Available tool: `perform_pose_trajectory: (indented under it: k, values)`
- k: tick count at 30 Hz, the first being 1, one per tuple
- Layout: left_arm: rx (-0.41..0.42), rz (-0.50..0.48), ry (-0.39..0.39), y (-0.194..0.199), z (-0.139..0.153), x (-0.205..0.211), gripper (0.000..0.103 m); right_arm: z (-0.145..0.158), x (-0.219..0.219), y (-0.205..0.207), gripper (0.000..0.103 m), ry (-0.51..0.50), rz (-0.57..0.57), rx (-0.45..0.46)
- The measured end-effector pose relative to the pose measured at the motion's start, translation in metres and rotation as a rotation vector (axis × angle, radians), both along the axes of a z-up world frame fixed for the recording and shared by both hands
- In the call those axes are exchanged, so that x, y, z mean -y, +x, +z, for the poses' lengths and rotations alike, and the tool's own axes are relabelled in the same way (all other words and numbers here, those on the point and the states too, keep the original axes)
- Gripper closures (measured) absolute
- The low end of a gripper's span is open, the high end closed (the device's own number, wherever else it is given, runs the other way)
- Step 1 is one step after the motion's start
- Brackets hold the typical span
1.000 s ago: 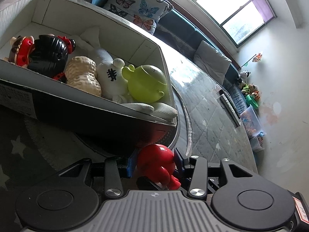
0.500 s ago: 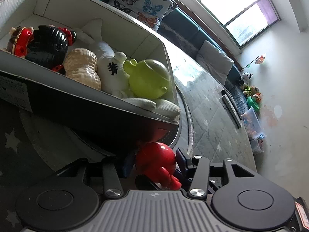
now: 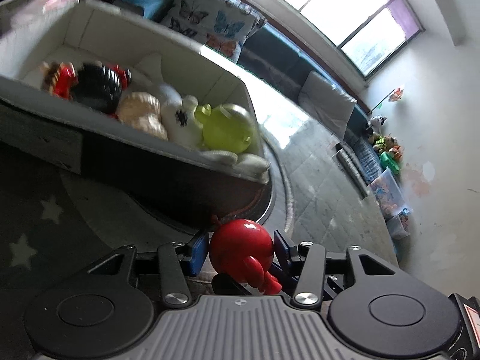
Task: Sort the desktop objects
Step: 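Carry the red toy with the left gripper over the box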
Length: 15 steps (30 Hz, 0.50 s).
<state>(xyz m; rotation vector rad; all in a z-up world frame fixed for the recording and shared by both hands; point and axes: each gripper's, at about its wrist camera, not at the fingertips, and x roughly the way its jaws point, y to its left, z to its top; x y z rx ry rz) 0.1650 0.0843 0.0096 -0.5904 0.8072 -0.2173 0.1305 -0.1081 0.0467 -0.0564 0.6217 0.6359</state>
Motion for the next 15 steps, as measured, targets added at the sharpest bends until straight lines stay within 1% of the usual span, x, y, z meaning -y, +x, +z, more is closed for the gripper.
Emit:
perform_pose_trajectory:
  k: [4,8,11,15]
  values:
    - [0.062,0.018,0.030,-0.007,0.022,-0.006,0.052,0.019,-0.007,-0.003,0.058,0.020,0.016,0.052]
    - [0.109,0.043,0.032,0.000,0.039,-0.018,0.052,0.037,-0.019,0.007,0.058,0.029,0.034,0.103]
    - [0.125,0.060,0.033,0.013,0.047,-0.027,0.052,0.044,-0.030,0.022,0.058,0.029,0.047,0.122]
    - [0.115,0.082,0.025,0.037,0.048,-0.039,0.052,0.049,-0.046,0.048,0.059,0.025,0.064,0.127]
